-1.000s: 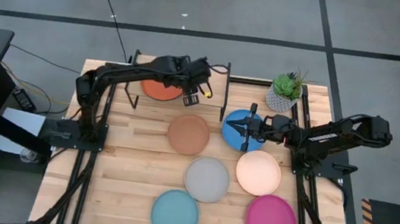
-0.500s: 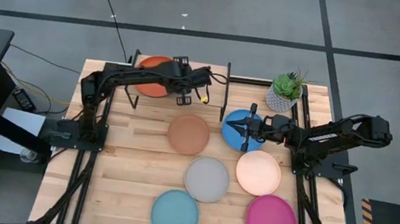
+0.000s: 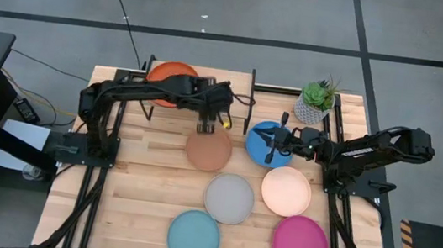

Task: Place and stack plates onto a shelf
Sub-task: Put the light brown plate on the shelf

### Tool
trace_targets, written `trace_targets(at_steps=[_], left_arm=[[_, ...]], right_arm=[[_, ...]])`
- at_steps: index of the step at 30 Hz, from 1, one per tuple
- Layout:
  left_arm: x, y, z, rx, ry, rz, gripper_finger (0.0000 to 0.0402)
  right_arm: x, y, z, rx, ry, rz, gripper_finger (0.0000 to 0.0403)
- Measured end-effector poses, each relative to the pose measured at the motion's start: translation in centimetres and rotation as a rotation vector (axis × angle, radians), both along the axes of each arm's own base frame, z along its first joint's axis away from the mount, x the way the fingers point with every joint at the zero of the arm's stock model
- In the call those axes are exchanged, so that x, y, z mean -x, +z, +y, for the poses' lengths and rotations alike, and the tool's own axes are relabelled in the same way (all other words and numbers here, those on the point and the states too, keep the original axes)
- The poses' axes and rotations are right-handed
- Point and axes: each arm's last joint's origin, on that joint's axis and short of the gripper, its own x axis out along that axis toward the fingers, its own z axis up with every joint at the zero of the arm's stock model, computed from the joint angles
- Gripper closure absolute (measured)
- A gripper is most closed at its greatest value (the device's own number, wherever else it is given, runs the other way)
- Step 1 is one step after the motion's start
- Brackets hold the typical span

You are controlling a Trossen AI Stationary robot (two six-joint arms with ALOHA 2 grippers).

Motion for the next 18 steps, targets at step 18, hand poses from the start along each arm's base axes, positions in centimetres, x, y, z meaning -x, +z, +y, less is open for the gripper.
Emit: trace_targets(at_steps=[18], left_arm=[[0.0,-6.7,-14.9,0.503,-0.113,0.038,0.0255]], right_arm=[[-0.1,-0.7,2.3,0.006,0.058,0.090,0.0383]])
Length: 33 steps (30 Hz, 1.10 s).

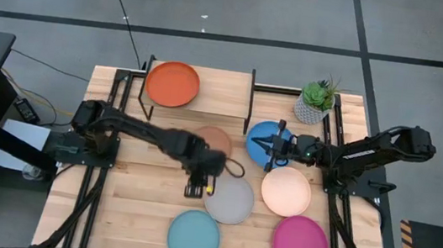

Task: Place and stack plates onto a shelf
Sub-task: Put the light brown plate on the shelf

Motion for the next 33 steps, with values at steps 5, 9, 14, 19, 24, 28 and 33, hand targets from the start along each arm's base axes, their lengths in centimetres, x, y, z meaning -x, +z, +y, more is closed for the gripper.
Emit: trace_targets(at_steps=[5,9,14,19,24,28,33], left_arm=[[0.7,-3.4,-1.3,0.033,0.094,0.016,0.0255],[1.4,-4.8,-0.9,-0.075,0.172,0.043,0.0255],[1.5,-4.9,0.3,-0.207,0.118,0.051,0.0255],[1.3,-5.9,1.5,-0.278,-0.023,0.055,0.0255],[1.3,-7.9,2.1,-0.317,-0.093,0.011,0.0255],[1.6,-8.7,2.1,-0.344,-0.131,0.005,0.0255],[2.5,-10.1,2.2,-0.370,-0.141,0.029,0.0256]], right_arm=[[0.0,0.0,1.0,0.000,0.036,-0.002,0.0383],[0.0,0.0,1.4,-0.004,0.036,-0.003,0.0383],[0.0,0.0,1.5,-0.018,0.041,-0.007,0.0383],[0.0,-0.1,1.5,-0.027,0.040,-0.001,0.0383],[0.0,-0.2,1.5,-0.042,0.038,0.005,0.0383],[0.0,-0.2,1.5,-0.046,0.037,0.004,0.0383],[0.0,-0.2,1.5,-0.050,0.038,0.003,0.0383]])
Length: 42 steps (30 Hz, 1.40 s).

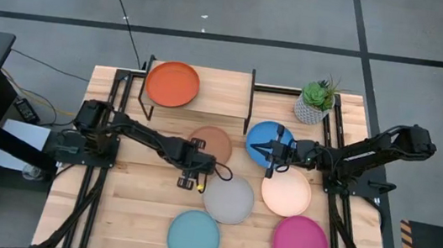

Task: Place and stack plates onto a shelf
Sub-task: Put the light brown plate on the shelf

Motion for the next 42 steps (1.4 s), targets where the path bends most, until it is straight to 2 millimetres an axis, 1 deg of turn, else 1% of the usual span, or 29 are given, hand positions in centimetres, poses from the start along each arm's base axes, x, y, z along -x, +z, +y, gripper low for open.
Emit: trace_targets(at_steps=[3,6,15,20,22,25,28,30,34,36,38,42], left_arm=[[0.3,-0.6,0.0,-0.003,-0.002,0.003,0.0263],[0.6,-1.0,0.1,-0.004,-0.004,0.011,0.0280],[0.7,-0.9,-0.1,0.012,-0.025,0.027,0.0384],[0.4,0.5,-0.7,0.065,-0.022,0.071,0.0387],[0.2,1.6,-1.2,0.073,-0.034,0.082,0.0387],[-0.3,4.4,-1.9,0.102,-0.056,0.077,0.0387],[-0.6,8.2,-2.4,0.114,-0.044,0.042,0.0387],[-0.6,11.1,-2.3,0.120,-0.025,-0.023,0.0387],[0.2,16.1,-2.0,0.094,0.003,-0.164,0.0387],[0.5,18.2,-1.7,0.060,0.002,-0.240,0.0387],[0.6,19.8,-1.2,-0.002,0.012,-0.298,0.0387],[-0.1,21.2,1.1,-0.092,0.044,-0.384,0.0387]], right_arm=[[0.0,0.0,0.0,0.000,0.001,0.000,0.0383],[0.0,0.0,0.0,0.000,0.001,0.000,0.0383],[0.0,0.0,0.0,0.003,0.001,-0.002,0.0383],[0.0,0.0,0.0,0.003,0.001,-0.002,0.0383],[0.0,0.0,0.0,0.003,0.001,-0.002,0.0383],[0.0,0.0,0.0,0.003,0.001,-0.002,0.0383],[0.0,0.0,0.0,0.003,0.002,-0.001,0.0383],[0.0,0.0,0.0,0.002,0.001,-0.001,0.0383],[0.0,0.0,0.0,0.004,0.001,-0.001,0.0383],[0.0,0.0,0.0,0.008,0.001,-0.002,0.0383],[0.0,0.1,0.0,0.008,0.001,-0.006,0.0383],[0.0,0.2,0.0,0.008,0.005,-0.015,0.0383]])
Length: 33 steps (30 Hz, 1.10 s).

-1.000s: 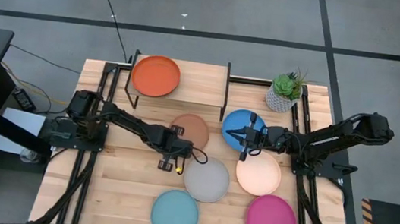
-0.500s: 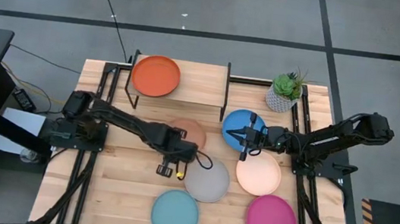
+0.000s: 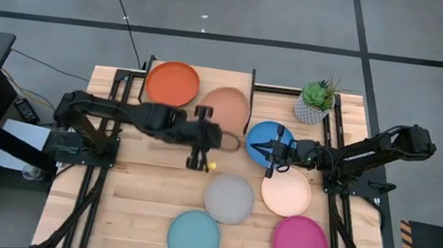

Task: Place and stack plates onto a shelf
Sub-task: Put the light brown plate on the shelf

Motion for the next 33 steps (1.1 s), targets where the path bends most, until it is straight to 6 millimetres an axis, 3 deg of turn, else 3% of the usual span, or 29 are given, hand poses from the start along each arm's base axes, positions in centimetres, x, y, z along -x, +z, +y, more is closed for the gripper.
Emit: trace_targets(at_steps=[5,10,15,25,33], left_arm=[[-1.3,-0.3,4.4,0.016,0.043,-0.057,0.0387],[-1.3,-0.4,8.9,0.027,0.101,-0.070,0.0387],[-1.4,-2.0,11.4,0.027,0.131,0.019,0.0387],[-2.7,-5.0,12.2,0.025,0.064,0.155,0.0387],[-3.1,-4.8,12.1,-0.010,0.034,0.118,0.0387]], right_arm=[[0.0,0.1,0.0,0.000,0.000,-0.007,0.0383],[0.0,-0.1,0.0,0.003,0.002,0.013,0.0383],[0.0,-0.1,0.0,0.006,0.002,0.012,0.0383],[-0.1,0.1,0.1,-0.002,0.035,-0.010,0.0383],[-0.1,0.0,0.1,0.003,0.049,-0.005,0.0383]])
